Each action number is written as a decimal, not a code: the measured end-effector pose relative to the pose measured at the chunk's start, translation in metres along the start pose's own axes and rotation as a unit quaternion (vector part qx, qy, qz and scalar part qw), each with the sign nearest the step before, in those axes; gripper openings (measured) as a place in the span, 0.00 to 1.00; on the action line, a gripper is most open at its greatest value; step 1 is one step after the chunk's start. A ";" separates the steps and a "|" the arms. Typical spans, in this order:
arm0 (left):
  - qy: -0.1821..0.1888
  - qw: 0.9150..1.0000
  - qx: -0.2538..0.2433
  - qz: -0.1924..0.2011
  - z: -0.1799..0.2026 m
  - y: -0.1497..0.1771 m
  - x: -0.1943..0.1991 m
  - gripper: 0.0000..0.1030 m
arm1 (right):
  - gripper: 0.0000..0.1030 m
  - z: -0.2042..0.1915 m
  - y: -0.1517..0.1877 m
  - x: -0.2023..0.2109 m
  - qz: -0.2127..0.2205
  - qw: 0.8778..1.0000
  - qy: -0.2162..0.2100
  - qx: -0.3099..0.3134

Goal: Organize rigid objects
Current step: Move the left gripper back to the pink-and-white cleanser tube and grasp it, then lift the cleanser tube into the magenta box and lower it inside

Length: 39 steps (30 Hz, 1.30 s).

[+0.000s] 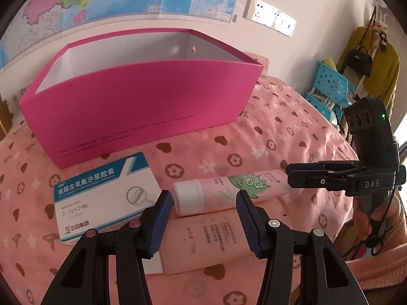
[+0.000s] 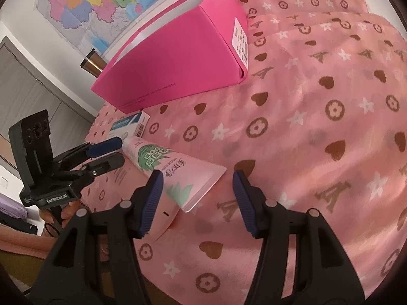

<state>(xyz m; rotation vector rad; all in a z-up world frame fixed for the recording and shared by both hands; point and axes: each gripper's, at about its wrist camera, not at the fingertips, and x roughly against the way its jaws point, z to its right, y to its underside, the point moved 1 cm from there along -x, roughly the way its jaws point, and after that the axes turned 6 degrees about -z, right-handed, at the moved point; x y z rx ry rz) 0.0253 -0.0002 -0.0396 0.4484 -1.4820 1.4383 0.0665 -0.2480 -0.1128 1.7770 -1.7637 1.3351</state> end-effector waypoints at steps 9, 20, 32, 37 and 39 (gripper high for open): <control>0.009 1.000 -0.002 -0.007 0.005 0.000 -0.005 0.52 | 0.57 -0.007 0.002 -0.003 0.002 1.000 -0.004 0.003; 0.014 1.000 0.015 -0.009 0.006 -0.002 -0.008 0.52 | 0.57 -0.012 -0.004 -0.003 0.015 0.999 0.027 0.024; 0.016 1.000 0.021 0.006 0.009 -0.012 -0.002 0.52 | 0.56 -0.015 -0.015 0.005 0.042 0.997 0.051 0.044; 0.012 1.000 0.018 0.015 0.012 -0.017 0.004 0.52 | 0.56 -0.020 -0.022 0.013 0.059 0.995 0.054 0.054; 0.010 1.000 0.016 0.019 0.014 -0.019 0.007 0.52 | 0.56 -0.022 -0.025 0.018 0.065 0.995 0.055 0.060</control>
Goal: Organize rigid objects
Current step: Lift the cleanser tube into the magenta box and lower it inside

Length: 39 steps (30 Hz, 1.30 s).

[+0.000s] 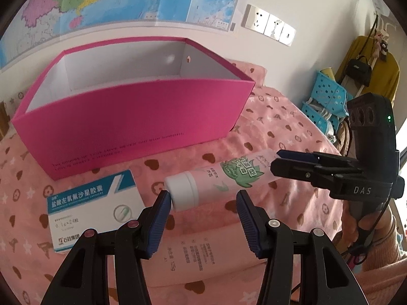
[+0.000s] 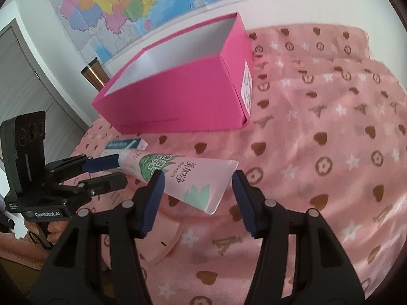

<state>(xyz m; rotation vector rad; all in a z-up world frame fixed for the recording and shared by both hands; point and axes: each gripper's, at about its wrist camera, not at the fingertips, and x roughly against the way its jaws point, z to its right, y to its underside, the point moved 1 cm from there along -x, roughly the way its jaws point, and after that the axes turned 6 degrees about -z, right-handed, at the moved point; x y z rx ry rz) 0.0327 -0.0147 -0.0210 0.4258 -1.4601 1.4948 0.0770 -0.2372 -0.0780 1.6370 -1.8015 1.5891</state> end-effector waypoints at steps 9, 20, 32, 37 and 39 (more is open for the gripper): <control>-0.009 1.000 -0.007 0.029 0.002 -0.013 0.017 0.55 | 0.56 -0.013 -0.018 0.014 0.028 0.999 0.000 0.025; -0.027 0.997 -0.021 0.066 0.004 -0.029 0.038 0.55 | 0.56 -0.026 -0.041 0.025 0.054 0.997 0.005 0.052; -0.047 0.994 -0.026 0.097 -0.002 -0.048 0.052 0.55 | 0.56 -0.036 -0.066 0.031 0.075 0.994 0.004 0.075; -0.044 0.994 -0.023 0.102 -0.008 -0.056 0.053 0.55 | 0.56 -0.038 -0.078 0.031 0.080 0.994 0.001 0.076; -0.045 0.993 -0.022 0.103 -0.010 -0.060 0.053 0.55 | 0.56 -0.039 -0.083 0.031 0.081 0.994 0.000 0.078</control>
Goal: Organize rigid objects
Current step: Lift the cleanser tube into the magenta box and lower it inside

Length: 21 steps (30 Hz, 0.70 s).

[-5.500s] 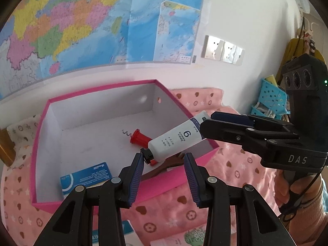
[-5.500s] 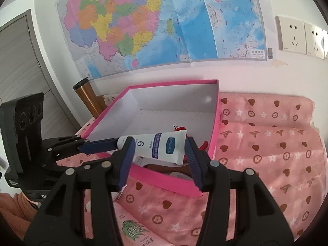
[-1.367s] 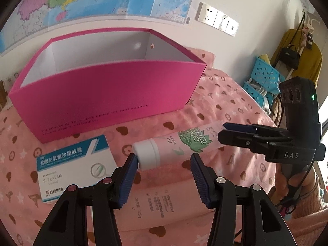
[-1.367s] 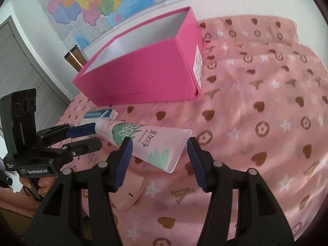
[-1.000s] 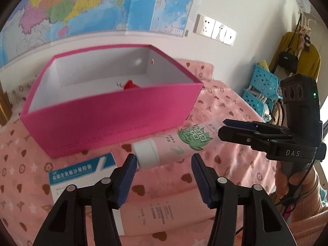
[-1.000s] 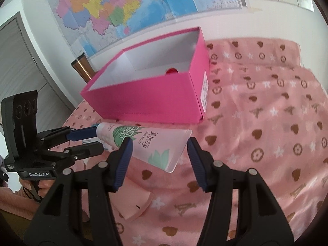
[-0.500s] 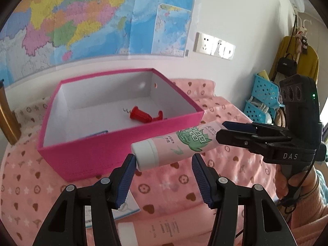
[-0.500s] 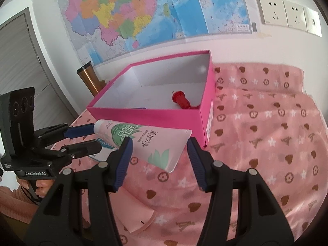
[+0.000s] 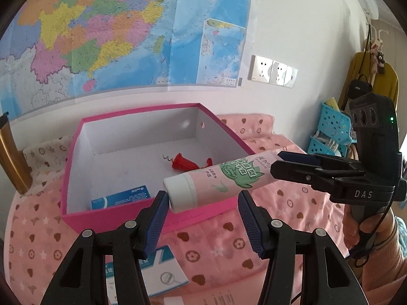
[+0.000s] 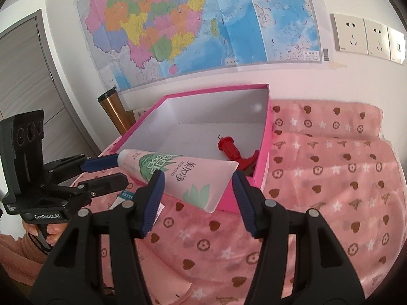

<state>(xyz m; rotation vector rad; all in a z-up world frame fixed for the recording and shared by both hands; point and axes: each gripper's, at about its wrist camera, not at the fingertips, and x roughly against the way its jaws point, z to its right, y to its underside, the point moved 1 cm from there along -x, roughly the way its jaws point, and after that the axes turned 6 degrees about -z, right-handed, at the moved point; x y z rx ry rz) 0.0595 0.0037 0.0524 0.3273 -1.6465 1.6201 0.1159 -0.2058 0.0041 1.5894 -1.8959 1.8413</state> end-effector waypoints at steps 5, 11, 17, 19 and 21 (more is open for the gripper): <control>-0.003 1.000 0.006 0.001 -0.005 -0.006 -0.004 0.55 | 0.56 0.001 -0.009 -0.004 -0.001 1.000 -0.001 0.005; -0.010 1.000 0.006 0.003 -0.008 -0.012 -0.008 0.55 | 0.56 0.005 -0.018 -0.010 -0.003 1.000 -0.003 0.006; -0.013 1.000 0.008 0.000 -0.010 -0.017 -0.014 0.55 | 0.56 0.008 -0.023 -0.015 -0.003 1.000 0.002 0.004; -0.014 1.000 0.008 0.000 -0.010 -0.019 -0.015 0.55 | 0.56 0.009 -0.024 -0.016 -0.003 1.000 0.003 0.002; -0.015 1.000 0.006 0.000 -0.009 -0.020 -0.015 0.55 | 0.56 0.010 -0.025 -0.017 -0.004 1.000 0.004 0.002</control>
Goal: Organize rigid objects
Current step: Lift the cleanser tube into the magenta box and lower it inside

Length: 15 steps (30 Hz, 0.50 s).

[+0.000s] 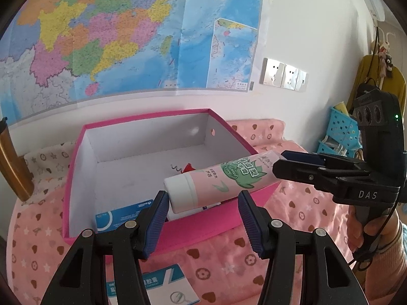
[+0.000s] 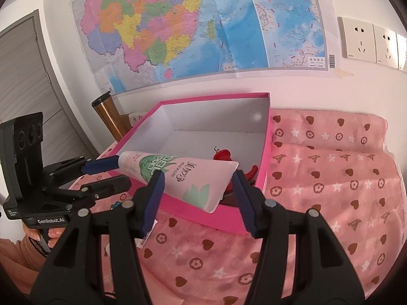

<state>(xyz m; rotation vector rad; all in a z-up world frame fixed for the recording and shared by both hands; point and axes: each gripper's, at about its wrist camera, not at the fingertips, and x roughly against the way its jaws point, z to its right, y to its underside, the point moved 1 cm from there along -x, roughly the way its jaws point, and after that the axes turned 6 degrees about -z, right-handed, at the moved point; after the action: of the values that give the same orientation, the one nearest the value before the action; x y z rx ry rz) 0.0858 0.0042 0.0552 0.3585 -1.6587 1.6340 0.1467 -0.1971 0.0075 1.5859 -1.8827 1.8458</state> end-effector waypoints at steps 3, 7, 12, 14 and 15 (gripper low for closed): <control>-0.002 1.000 -0.001 -0.001 0.000 -0.001 -0.002 0.55 | 0.56 0.003 -0.001 -0.001 -0.001 1.000 0.001 -0.001; -0.002 1.000 -0.001 -0.005 0.000 -0.003 -0.006 0.55 | 0.56 0.005 -0.002 -0.004 -0.002 1.000 0.003 -0.002; -0.004 1.000 -0.003 -0.007 -0.001 -0.005 -0.009 0.55 | 0.56 0.007 -0.003 -0.007 -0.003 1.000 0.004 -0.004; -0.006 1.000 -0.003 -0.008 -0.001 -0.006 -0.011 0.55 | 0.56 0.008 -0.003 -0.008 -0.004 1.000 0.005 -0.004; -0.006 1.000 -0.003 -0.008 -0.001 -0.006 -0.012 0.55 | 0.56 0.009 -0.003 -0.009 -0.005 1.000 0.005 -0.004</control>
<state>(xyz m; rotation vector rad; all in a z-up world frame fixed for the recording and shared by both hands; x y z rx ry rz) 0.0987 0.0001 0.0514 0.3785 -1.6649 1.6183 0.1580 -0.1978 0.0012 1.5764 -1.8730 1.8359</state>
